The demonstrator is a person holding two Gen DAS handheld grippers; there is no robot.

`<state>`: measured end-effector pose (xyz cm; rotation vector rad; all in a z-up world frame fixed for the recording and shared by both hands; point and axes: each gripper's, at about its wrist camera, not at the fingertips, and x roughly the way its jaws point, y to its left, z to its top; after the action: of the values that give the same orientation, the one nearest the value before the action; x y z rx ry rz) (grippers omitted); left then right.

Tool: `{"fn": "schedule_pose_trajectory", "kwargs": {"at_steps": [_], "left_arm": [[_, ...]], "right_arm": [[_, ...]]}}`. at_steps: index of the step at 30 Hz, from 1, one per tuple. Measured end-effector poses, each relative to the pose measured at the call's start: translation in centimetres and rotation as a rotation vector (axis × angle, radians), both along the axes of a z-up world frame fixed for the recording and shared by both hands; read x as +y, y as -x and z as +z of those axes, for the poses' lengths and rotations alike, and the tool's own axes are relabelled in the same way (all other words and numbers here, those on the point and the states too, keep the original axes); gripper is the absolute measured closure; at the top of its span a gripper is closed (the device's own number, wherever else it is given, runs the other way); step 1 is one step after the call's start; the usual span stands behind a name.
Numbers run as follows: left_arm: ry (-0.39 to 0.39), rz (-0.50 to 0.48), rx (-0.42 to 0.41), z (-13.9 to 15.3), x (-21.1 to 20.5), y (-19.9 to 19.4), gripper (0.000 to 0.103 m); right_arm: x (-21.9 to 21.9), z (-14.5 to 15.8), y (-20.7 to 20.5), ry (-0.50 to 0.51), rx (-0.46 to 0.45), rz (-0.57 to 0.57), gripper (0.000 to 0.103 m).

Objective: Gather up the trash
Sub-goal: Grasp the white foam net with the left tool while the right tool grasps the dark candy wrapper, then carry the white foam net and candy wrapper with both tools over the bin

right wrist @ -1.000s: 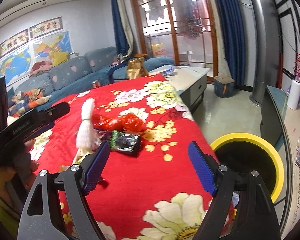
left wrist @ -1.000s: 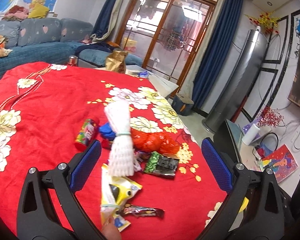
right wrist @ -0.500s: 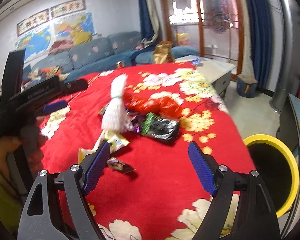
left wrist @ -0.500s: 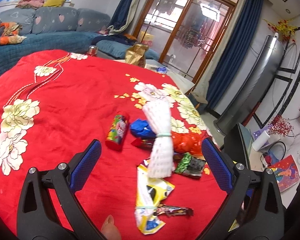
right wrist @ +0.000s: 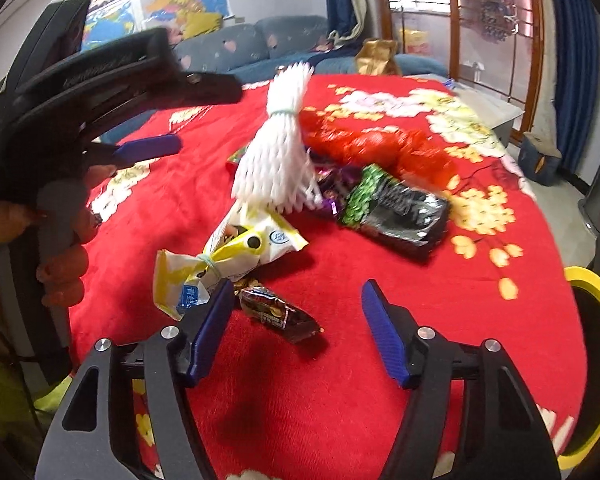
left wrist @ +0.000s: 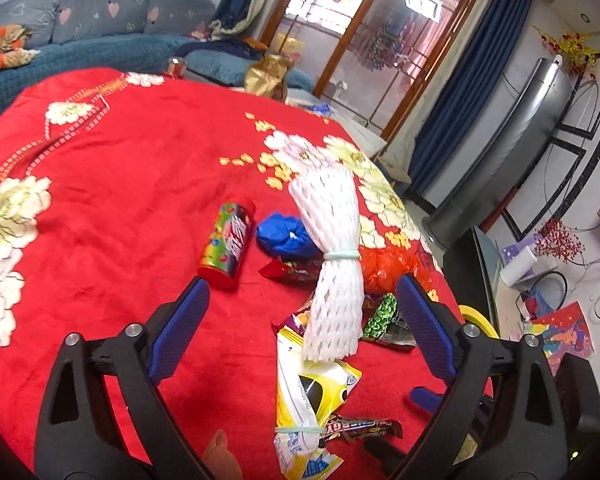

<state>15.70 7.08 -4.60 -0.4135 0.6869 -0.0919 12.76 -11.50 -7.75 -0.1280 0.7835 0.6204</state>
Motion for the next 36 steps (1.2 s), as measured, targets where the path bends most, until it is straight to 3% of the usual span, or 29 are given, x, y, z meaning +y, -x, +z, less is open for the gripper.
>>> {"fn": "schedule_pose_trajectory", "kwargs": {"at_steps": [11, 14, 18, 22, 36], "left_arm": [[-0.025, -0.054, 0.067, -2.2, -2.0, -2.3, 0.039], [-0.041, -0.059, 0.081, -2.6, -2.4, -2.6, 0.048], [-0.050, -0.071, 0.095, -3.0, -2.9, -2.4, 0.070], [-0.046, -0.074, 0.090, -2.8, -2.6, -1.9, 0.083], [-0.019, -0.034, -0.007, 0.5, -0.4, 1.2, 0.085]], "right_arm": [[0.2, -1.9, -0.1, -0.043, 0.084, 0.044, 0.067], [0.2, -2.1, 0.4, -0.037, 0.087, 0.044, 0.072], [0.0, -2.6, 1.0, -0.041, 0.087, 0.035, 0.080], [-0.4, -2.5, 1.1, -0.043, 0.090, 0.029, 0.086], [-2.3, -0.9, 1.7, -0.067, 0.067, -0.007, 0.086]]}}
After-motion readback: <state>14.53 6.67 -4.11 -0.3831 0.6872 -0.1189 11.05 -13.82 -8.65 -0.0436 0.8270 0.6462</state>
